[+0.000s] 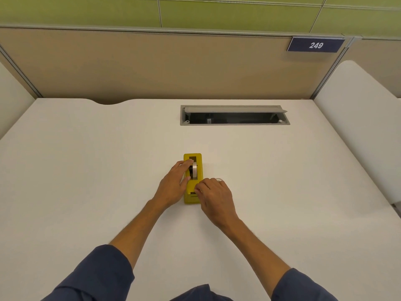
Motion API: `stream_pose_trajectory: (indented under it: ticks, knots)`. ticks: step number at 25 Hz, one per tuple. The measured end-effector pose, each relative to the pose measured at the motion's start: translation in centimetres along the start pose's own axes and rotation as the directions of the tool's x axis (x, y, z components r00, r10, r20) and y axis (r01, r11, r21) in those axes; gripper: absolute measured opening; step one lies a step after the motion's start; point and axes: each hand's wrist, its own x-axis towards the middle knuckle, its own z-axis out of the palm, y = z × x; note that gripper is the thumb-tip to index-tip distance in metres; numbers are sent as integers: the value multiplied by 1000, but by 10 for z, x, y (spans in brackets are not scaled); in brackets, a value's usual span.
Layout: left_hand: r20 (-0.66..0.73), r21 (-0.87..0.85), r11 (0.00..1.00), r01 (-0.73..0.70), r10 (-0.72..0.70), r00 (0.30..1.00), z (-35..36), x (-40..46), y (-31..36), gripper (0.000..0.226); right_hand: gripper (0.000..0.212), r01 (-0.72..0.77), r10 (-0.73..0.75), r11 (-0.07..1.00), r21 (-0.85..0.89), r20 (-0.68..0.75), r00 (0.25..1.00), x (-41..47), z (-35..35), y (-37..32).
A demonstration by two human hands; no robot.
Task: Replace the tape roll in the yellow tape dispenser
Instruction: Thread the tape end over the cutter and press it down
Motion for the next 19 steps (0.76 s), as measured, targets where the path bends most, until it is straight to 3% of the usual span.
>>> stream_pose_trajectory:
  ticks: [12, 15, 17, 19]
  knots:
    - [8, 1, 999, 32, -32, 999, 2, -1, -1, 53, 17, 9, -10, 1000, -23, -21, 1000, -17, -3, -4]
    - [-102, -9, 1000, 26, -26, 994, 4, -7, 5, 48, 15, 1, -2, 1000, -17, -32, 999, -16, -4, -2]
    - [-226, -41, 998, 41, -49, 973, 7, -13, 10, 31, 13, -11, 11, 1000, 3, -38, 999, -16, -4, -2]
    - [-235, -107, 990, 89, -113, 965, 13, -20, 14, 22, 11, -21, 22, 1000, 19, -35, 999, -17, -3, -2]
